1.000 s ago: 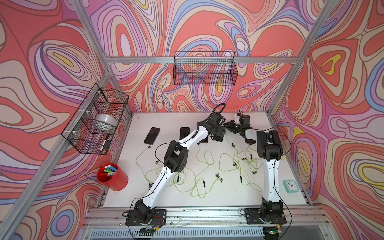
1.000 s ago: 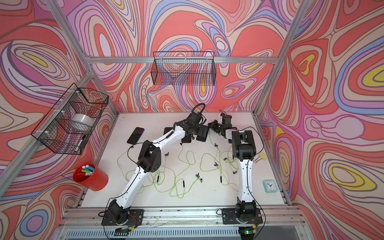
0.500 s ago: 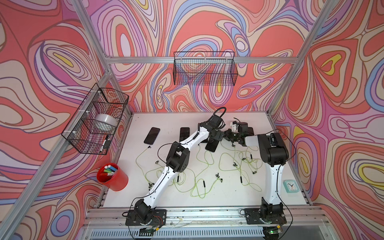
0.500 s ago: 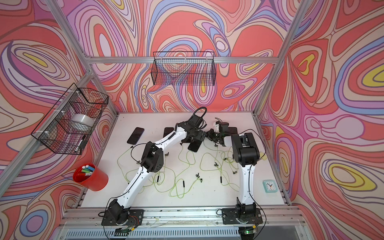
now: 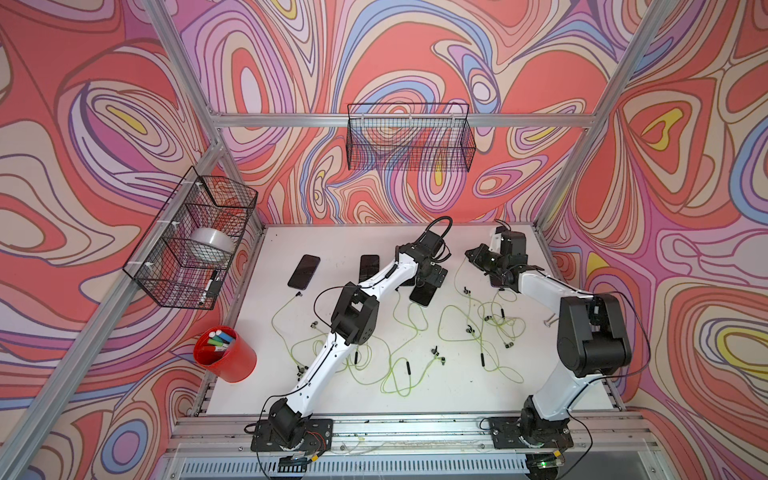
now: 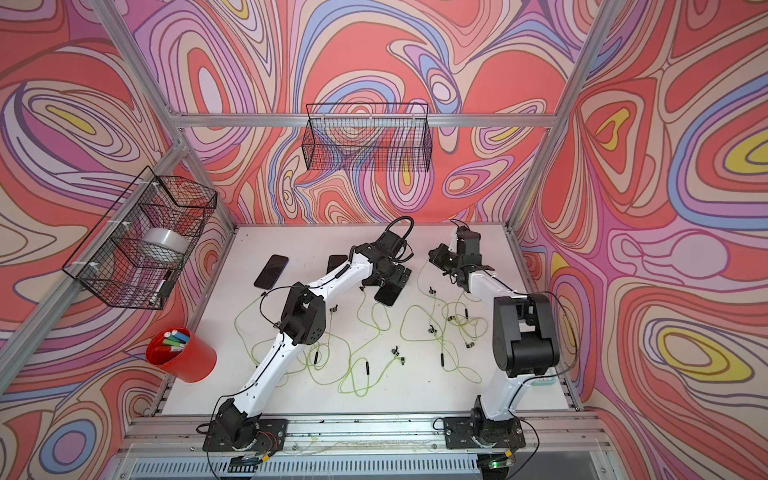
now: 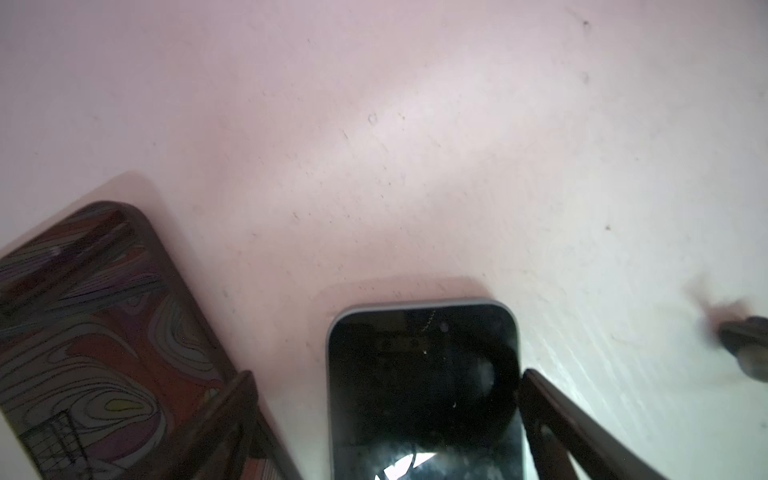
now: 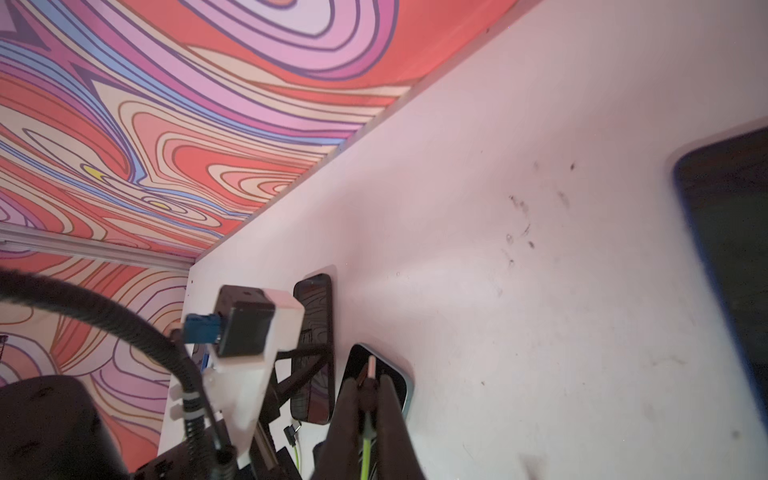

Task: Plug wired earphones into phones
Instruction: Move the phone to the center of the board, then pick up the phone at the center of the board.

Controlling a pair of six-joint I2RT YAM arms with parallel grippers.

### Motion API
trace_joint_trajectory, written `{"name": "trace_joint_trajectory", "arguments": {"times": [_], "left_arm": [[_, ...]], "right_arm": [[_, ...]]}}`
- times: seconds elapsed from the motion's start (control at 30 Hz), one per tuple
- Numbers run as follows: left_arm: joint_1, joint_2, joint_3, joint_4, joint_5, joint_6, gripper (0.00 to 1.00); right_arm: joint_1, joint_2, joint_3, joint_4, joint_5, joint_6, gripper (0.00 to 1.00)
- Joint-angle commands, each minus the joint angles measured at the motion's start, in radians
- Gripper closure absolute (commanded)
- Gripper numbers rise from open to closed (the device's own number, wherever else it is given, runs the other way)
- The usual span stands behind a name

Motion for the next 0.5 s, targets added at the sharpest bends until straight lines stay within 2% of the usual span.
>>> {"name": "trace_joint_trajectory", "arguments": {"times": [0.0,0.23,0.47], "left_arm": [[-0.014,0.005,-0.032,-0.162,0.002,0.069,0.01],[-0.024,0.006,-0.034,-0.229,-0.02,0.101,0.03],[-0.037,-0.001,0.004,-0.383,-0.057,0.103,0.07]], "right_arm": [[0.002,-0.057,-0.009,-0.11,0.078,-0.062,0.93],[0.002,-0.126,-0.059,-0.133,0.103,-0.065,0.92],[0.002,-0.158,-0.076,-0.16,0.113,-0.072,0.92]]}}
